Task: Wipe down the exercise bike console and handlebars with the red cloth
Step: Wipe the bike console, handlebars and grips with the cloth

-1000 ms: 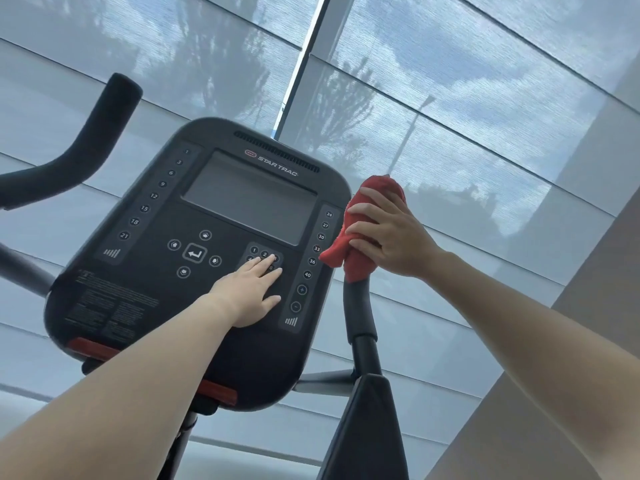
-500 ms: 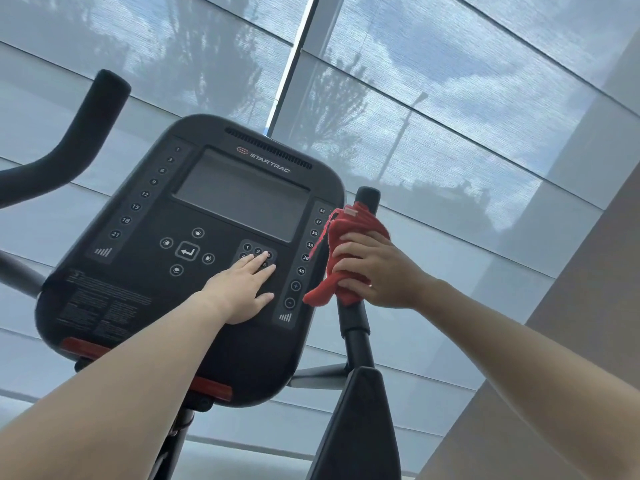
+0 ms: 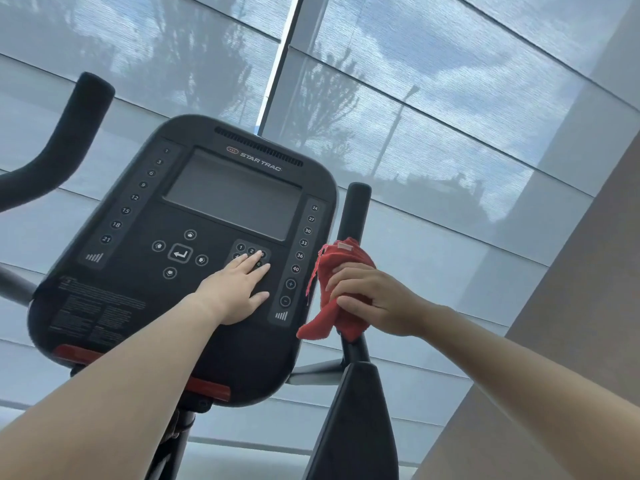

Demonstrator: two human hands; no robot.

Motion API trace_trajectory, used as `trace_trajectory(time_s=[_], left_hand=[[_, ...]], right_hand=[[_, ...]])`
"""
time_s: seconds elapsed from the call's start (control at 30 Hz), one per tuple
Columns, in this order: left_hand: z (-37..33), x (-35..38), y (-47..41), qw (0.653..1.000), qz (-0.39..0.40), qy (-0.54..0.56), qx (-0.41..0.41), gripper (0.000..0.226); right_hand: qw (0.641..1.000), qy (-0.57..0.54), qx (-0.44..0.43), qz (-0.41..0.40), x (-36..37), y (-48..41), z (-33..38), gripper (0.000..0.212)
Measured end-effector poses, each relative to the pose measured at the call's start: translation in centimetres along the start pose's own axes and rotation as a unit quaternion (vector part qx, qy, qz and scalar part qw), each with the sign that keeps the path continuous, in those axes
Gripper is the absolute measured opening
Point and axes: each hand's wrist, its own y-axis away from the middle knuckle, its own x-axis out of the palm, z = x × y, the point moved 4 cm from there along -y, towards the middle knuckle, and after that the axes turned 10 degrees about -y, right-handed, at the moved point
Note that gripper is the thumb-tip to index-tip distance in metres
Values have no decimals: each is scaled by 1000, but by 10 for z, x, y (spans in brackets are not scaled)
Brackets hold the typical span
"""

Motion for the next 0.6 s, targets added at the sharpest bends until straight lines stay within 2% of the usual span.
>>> trace_trajectory(time_s=[0.17, 0.4, 0.6], left_hand=[[0, 3, -1, 1000, -2, 0, -1, 60], [1, 5, -3, 1000, -8, -6, -4, 60], [0, 6, -5, 1000, -14, -6, -5, 60]], right_hand=[[990, -121, 52, -42, 11, 20, 4, 24], [972, -166, 119, -113, 12, 38, 6, 10], [961, -154, 167, -155, 20, 44, 5, 29]])
